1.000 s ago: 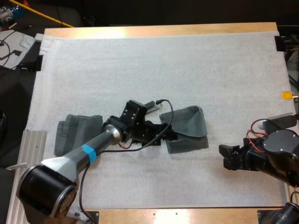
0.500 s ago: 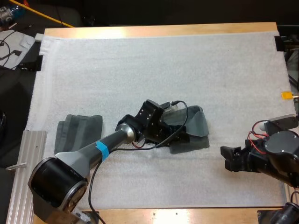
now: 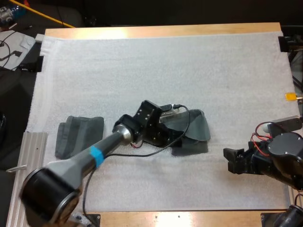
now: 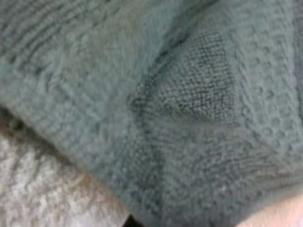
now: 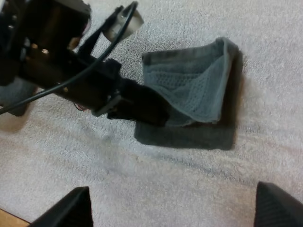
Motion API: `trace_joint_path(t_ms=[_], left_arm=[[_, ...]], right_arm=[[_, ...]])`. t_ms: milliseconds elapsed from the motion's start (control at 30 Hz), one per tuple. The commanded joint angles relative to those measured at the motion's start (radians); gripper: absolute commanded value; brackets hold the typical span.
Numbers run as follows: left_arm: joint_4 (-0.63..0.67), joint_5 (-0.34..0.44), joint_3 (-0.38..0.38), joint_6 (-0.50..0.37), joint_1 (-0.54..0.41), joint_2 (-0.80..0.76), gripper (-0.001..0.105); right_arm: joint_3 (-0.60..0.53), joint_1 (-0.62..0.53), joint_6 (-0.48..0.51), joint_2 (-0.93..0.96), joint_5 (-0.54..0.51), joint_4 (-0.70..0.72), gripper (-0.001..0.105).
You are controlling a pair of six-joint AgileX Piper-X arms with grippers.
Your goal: Pick towel from pile, fold and stack
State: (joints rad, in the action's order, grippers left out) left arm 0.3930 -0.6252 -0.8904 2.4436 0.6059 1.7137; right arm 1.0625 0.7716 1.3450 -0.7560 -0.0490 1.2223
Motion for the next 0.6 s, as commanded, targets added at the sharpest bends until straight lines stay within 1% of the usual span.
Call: trace_joint_path(t_ms=[0,67,200,233,267,300,367,467,567], left_arm=[[0.091,0.031,-0.01,-0.124,-0.021,-0.083,0.0],[0.159,0.054,-0.011,-0.201,-0.044,-0.126,0.0],[0.333,0.126,-0.017,-0.369,-0.111,-0.209,0.0],[0.353,0.141,-0.019,-0.389,-0.124,-0.222,0.0],[0.305,0.12,-0.013,-0.341,-0.11,-0.216,0.0],[0.323,0.137,-0.013,-0.36,-0.126,-0.241,0.0],[0.412,0.198,-0.018,-0.446,-0.173,-0.282,0.0],[0.548,0.324,-0.034,-0.573,-0.252,-0.331,0.0],[0.656,0.446,-0.057,-0.679,-0.335,-0.372,0.0]], right_arm=[[0.005,-0.002,-0.001,0.003,-0.006,0.011,0.067],[0.006,-0.004,-0.002,0.001,-0.006,0.013,0.067],[0.006,-0.003,-0.004,0.002,-0.004,0.013,0.067],[0.004,-0.003,-0.001,0.002,-0.003,0.01,0.067],[0.002,0.0,0.0,0.003,-0.005,0.004,0.067],[0.002,0.0,-0.001,0.002,-0.004,0.0,0.067],[0.002,0.0,-0.004,0.003,-0.003,-0.002,0.067],[0.002,-0.001,-0.001,0.004,-0.002,0.0,0.067],[0.002,0.0,-0.002,0.006,-0.001,0.001,0.067]])
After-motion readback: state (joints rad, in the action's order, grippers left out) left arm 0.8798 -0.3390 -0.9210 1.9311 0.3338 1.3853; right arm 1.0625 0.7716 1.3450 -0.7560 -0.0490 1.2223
